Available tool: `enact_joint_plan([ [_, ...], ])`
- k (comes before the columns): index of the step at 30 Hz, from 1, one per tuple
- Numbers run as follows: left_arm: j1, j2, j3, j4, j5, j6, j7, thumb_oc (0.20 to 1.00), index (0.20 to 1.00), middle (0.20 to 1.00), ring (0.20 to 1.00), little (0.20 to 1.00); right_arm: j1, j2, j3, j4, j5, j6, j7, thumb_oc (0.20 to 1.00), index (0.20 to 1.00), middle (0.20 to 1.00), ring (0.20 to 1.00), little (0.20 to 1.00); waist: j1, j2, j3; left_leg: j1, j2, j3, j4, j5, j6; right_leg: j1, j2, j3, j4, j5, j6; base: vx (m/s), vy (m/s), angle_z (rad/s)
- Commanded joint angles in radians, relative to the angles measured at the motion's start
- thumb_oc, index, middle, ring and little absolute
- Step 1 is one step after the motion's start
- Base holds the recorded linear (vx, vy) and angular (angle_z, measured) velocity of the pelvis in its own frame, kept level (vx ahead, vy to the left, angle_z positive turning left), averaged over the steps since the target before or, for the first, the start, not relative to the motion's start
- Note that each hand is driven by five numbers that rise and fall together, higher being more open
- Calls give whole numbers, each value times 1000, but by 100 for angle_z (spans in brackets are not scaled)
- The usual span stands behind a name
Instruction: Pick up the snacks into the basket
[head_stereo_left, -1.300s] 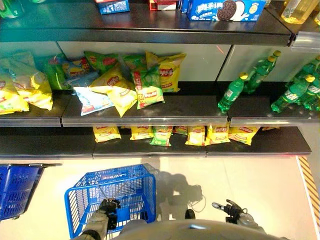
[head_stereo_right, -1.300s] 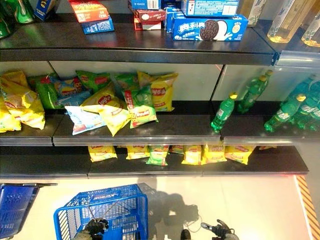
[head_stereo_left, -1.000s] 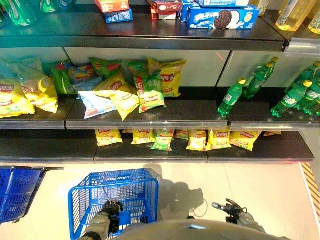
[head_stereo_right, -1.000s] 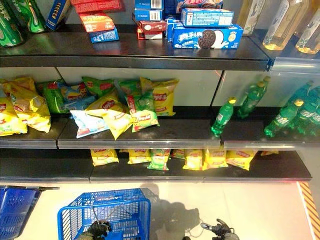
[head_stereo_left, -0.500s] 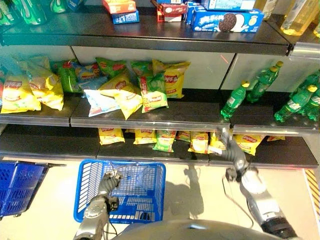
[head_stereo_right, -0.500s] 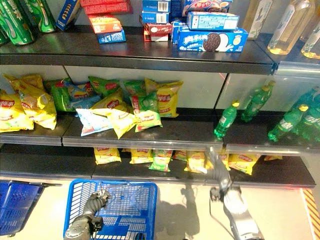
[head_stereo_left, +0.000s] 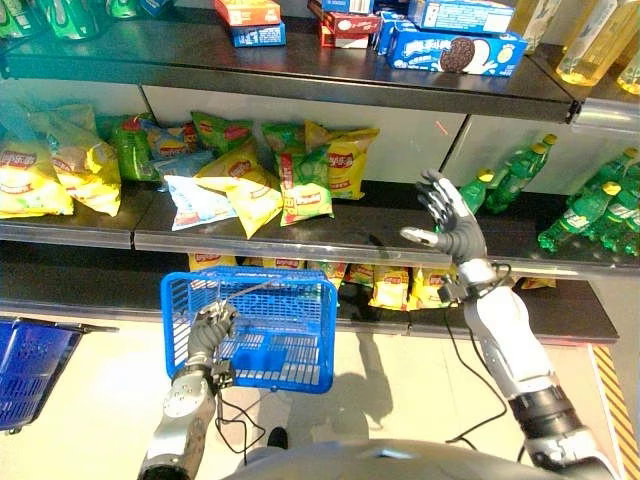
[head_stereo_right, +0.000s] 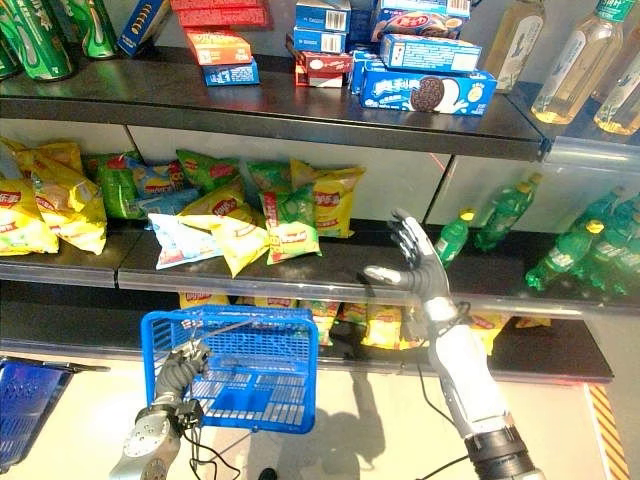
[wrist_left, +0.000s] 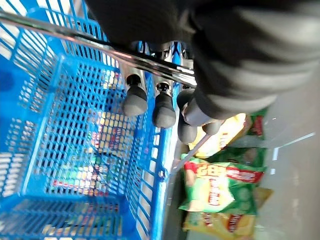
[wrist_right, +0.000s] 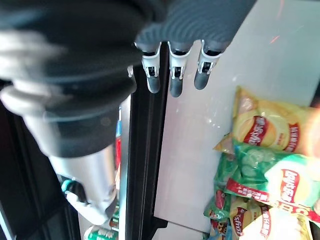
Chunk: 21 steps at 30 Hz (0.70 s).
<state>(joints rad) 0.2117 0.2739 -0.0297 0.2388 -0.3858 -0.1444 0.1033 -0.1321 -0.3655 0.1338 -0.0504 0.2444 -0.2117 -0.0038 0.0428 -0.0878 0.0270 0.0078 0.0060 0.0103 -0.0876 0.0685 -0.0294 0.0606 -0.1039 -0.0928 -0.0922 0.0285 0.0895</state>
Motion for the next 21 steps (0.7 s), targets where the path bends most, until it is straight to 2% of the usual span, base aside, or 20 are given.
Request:
enact_joint_plan([
  [1,-67,55,52,-178,-25,-145,-11,200,200,200,200,200,-139,-4,29,97,-28,-25,-39,1000,1000,1000,1000,1000,38,-9,-20,-17,7,-31,62,-106,-5,-11,-20,-1,5,-34,75,-29,-27,7],
  [5,-73,88,58,-231,-31,-150,-19,200,200,200,200,200,-216,1,53,217,-26,-6,-86,1000,1000,1000,1000,1000,58,-22,-6,-30,2,-41,79,-108,-5,-11,-25,-9,5,-31,72,-20,-36,10],
  [7,-92,109,40,-287,-61,-144,-29,200,200,200,200,200,-314,1,63,350,-3,14,-141,1000,1000,1000,1000,1000,95,-34,37,-71,-13,-66,132,-116,-5,-20,-29,-22,19,-29,65,-85,-39,25],
  [8,-94,110,41,-287,-62,-144,-29,200,200,200,200,200,-317,1,63,353,-2,12,-141,1000,1000,1000,1000,1000,94,-34,39,-75,-13,-67,138,-118,-5,-21,-29,-23,20,-29,65,-169,-44,38],
  [9,-115,125,9,-328,-85,-138,-39,200,200,200,200,200,-380,-10,59,443,-1,31,-177,1000,1000,1000,1000,1000,120,-35,78,-120,-26,-89,181,-123,-5,-47,-33,-40,49,-32,61,-189,-40,47],
  [10,-121,128,-3,-344,-96,-135,-48,200,200,200,200,200,-408,-17,57,468,-7,37,-190,1000,1000,1000,1000,1000,129,-34,96,-140,-31,-100,197,-124,-5,-63,-33,-47,66,-32,59,-214,-50,64],
  [14,-133,138,-57,-370,-110,-123,-71,200,200,200,200,200,-498,-31,40,594,9,54,-230,1000,1000,1000,1000,1000,152,-33,139,-194,-41,-142,220,-116,-2,-100,-32,-87,97,-34,56,-93,-14,47],
  [21,-103,184,-102,-437,-115,-111,-97,200,200,200,200,200,-623,-45,52,769,29,66,-269,1000,1000,1000,1000,1000,183,-44,178,-226,-50,-170,211,-99,-4,-119,-36,-115,96,-30,57,-35,5,19],
])
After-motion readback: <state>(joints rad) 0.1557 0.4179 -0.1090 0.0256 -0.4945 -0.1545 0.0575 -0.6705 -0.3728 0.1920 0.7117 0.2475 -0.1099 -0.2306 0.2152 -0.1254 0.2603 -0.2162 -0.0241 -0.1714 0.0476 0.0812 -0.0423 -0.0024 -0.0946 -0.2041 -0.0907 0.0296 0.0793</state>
